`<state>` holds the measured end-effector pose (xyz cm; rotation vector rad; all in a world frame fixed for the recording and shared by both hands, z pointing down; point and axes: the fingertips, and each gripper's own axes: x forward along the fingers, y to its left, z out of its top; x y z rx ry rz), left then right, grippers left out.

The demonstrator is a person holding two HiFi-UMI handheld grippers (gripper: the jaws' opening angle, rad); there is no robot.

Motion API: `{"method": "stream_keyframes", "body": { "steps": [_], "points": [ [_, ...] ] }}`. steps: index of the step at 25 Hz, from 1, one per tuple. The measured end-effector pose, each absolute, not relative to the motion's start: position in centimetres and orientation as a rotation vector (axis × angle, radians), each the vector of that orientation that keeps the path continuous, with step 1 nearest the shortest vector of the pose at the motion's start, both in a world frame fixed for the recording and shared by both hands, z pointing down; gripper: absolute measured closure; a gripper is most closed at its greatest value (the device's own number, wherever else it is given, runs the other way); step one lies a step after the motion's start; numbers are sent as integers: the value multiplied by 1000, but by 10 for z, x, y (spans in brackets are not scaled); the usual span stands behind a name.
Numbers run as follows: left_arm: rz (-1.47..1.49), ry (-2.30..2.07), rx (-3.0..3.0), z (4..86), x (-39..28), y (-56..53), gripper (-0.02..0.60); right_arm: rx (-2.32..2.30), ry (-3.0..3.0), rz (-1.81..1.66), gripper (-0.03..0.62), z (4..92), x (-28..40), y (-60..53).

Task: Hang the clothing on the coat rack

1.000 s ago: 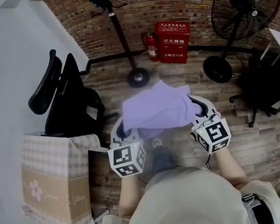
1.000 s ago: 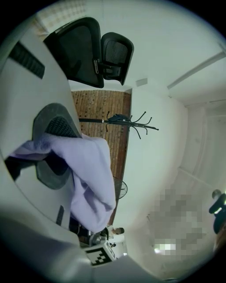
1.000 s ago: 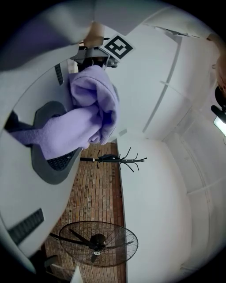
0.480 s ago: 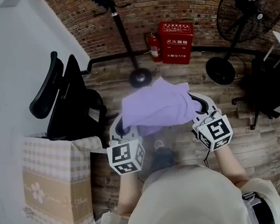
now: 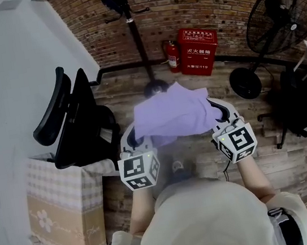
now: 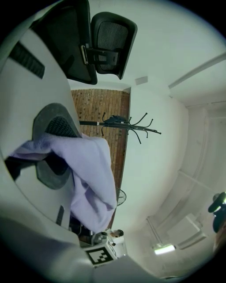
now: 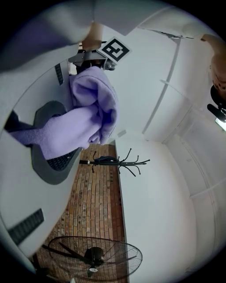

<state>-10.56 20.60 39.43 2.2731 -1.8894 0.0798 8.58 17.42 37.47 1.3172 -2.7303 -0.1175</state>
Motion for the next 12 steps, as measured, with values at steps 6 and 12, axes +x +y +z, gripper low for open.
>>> {"method": "stream_keyframes", "body": {
  "steps": [6, 12],
  "points": [
    [79, -1884, 2281, 389, -123, 165, 543, 1329, -2729, -118, 580, 370, 68, 134],
    [89, -1867, 2294, 389, -141, 124, 543, 1349, -2724, -114, 580, 370, 51, 92]
  ]
}}
